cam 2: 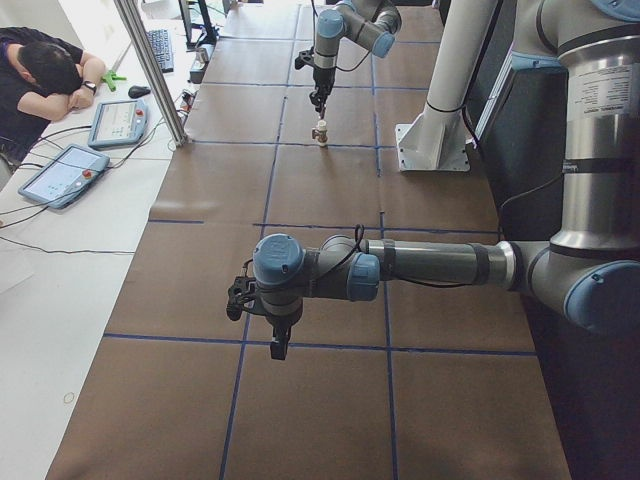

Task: Assemble PPR valve and pipe with both arms
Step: 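Lower the tee fitting onto the valve top and press it in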

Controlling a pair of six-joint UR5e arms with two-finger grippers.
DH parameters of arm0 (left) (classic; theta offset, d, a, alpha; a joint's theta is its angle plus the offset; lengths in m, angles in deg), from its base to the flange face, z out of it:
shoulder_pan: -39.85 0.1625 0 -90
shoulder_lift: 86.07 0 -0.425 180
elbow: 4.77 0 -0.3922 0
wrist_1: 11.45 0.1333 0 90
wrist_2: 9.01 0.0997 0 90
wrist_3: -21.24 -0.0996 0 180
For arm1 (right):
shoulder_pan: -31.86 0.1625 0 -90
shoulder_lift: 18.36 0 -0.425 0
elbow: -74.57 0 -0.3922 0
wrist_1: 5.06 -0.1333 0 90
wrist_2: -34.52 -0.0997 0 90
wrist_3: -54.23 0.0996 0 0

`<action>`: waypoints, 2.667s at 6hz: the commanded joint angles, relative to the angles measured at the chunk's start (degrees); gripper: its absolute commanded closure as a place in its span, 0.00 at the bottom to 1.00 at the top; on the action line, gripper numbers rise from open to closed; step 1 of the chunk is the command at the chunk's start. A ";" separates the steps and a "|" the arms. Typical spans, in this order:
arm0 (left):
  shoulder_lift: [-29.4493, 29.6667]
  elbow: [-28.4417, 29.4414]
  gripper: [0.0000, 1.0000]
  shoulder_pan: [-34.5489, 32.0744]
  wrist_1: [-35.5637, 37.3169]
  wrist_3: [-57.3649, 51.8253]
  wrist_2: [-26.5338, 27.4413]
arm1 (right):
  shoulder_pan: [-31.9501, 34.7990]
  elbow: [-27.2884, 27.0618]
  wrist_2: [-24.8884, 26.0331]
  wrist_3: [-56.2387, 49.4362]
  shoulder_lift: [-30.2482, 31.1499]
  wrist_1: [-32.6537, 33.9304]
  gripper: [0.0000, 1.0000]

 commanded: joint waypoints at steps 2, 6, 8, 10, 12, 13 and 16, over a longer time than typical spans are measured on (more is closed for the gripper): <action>0.00 0.00 0.00 0.07 0.00 -0.02 0.00 | 0.59 1.63 -0.20 0.66 0.00 -1.12 1.00; 0.00 0.00 0.00 0.07 -0.09 -0.02 0.00 | -0.46 2.34 -0.20 0.66 0.00 -1.03 1.00; 0.08 0.00 0.00 0.07 -0.09 -0.02 0.00 | -0.82 2.25 -0.20 0.66 0.35 -0.94 1.00; 0.08 0.00 0.00 0.07 0.00 -0.02 0.00 | -1.09 2.34 -0.20 0.66 0.44 -0.94 1.00; 0.09 0.00 0.00 0.07 0.00 -0.02 0.00 | -1.26 2.34 -0.20 0.66 0.44 -1.29 1.00; 0.09 0.00 0.00 0.07 0.00 -0.02 0.00 | -1.52 2.43 -0.20 0.66 0.53 -1.47 1.00; 0.09 0.09 0.00 0.07 0.00 -0.11 0.00 | -1.70 5.77 -0.20 0.58 0.53 -5.43 0.97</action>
